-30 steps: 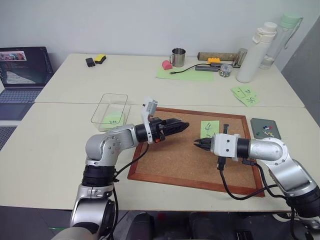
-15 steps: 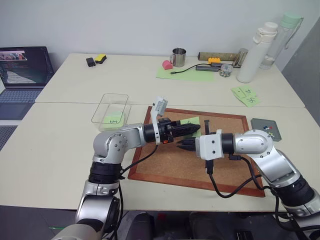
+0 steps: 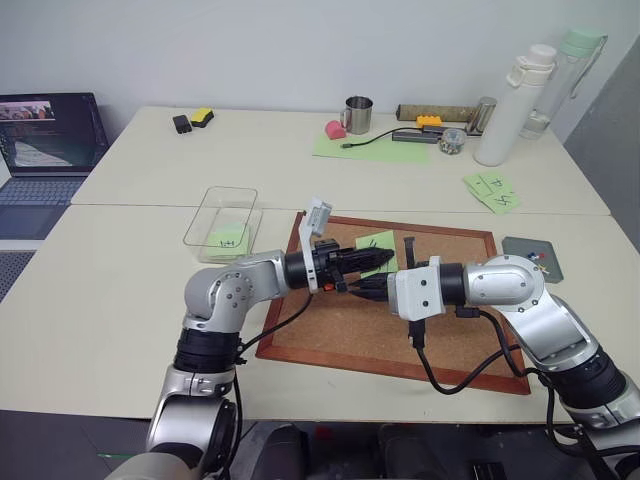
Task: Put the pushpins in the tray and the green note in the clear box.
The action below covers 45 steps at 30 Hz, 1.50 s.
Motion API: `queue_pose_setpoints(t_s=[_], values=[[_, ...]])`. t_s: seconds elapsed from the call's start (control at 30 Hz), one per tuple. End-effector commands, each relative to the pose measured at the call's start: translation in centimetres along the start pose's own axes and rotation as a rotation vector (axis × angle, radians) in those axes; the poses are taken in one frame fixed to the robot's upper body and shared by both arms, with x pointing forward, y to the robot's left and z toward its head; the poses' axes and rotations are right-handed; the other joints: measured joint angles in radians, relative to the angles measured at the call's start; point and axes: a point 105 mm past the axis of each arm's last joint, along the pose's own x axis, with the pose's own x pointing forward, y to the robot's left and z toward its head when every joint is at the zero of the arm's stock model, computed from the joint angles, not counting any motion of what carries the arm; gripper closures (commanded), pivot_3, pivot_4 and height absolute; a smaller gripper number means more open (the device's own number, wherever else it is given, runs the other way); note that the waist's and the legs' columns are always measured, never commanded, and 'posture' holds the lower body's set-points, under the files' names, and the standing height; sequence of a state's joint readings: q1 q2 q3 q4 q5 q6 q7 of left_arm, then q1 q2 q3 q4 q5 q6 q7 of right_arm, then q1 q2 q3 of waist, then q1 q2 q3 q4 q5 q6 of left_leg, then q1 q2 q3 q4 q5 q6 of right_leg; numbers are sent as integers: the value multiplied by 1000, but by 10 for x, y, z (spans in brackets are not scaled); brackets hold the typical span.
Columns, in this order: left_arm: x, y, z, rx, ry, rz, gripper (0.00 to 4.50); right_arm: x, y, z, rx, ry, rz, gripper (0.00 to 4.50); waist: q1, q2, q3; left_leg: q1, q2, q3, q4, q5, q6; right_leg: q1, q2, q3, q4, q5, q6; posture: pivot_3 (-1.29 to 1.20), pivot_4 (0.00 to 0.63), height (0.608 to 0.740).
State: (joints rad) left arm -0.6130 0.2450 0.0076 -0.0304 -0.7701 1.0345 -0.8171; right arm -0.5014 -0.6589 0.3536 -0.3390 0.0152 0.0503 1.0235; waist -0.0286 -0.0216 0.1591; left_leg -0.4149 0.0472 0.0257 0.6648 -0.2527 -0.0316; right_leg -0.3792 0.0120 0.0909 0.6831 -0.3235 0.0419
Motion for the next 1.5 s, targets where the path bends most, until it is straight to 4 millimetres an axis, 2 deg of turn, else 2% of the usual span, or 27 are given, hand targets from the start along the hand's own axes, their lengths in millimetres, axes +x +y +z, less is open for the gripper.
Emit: queue_pose_setpoints(t_s=[0.03,0.13,0.33,0.8,1.1,1.17,1.3,1.4,1.5], values=[[0,-9,4,57,0,-35,4493,-7,-6,6,-38,-11,-24,4500,0,0,0,0,0,0,0,0,0,0,0,0,0,0,0,0,150,740],[1,-9,3,72,9,-32,4493,-7,-7,6,-39,-8,-27,4500,0,0,0,0,0,0,0,0,0,0,0,0,0,0,0,0,150,740],[2,19,-6,165,72,114,4493,-13,-11,9,-37,-2,-54,4500,0,0,0,0,0,0,0,0,0,0,0,0,0,0,0,0,150,740],[10,24,-2,236,61,128,4493,-46,-9,7,75,66,-175,4500,3,0,0,0,0,0,0,-1,2,0,0,0,0,0,0,0,150,740],[17,23,1,263,59,110,4493,-47,-8,10,122,64,-216,4500,2,0,0,0,0,0,0,-1,2,0,0,0,0,0,0,0,150,740],[16,22,2,283,61,106,4493,-52,-14,8,183,57,-280,4500,2,0,0,0,0,0,0,-1,2,0,0,0,0,0,0,0,150,740],[20,11,12,417,49,81,4493,-77,-29,-8,397,63,-509,4500,3,0,0,0,0,0,0,-1,2,0,0,0,0,0,0,0,150,740],[31,-9,17,585,47,18,4493,-115,-31,-38,590,130,-763,4500,9,0,0,-1,-1,0,0,0,0,0,0,0,0,0,0,0,150,740],[45,-28,20,736,40,-41,4493,-161,-24,-79,747,270,-1040,4500,24,0,0,-1,-1,1,0,0,0,0,-1,0,0,0,0,0,150,740]])
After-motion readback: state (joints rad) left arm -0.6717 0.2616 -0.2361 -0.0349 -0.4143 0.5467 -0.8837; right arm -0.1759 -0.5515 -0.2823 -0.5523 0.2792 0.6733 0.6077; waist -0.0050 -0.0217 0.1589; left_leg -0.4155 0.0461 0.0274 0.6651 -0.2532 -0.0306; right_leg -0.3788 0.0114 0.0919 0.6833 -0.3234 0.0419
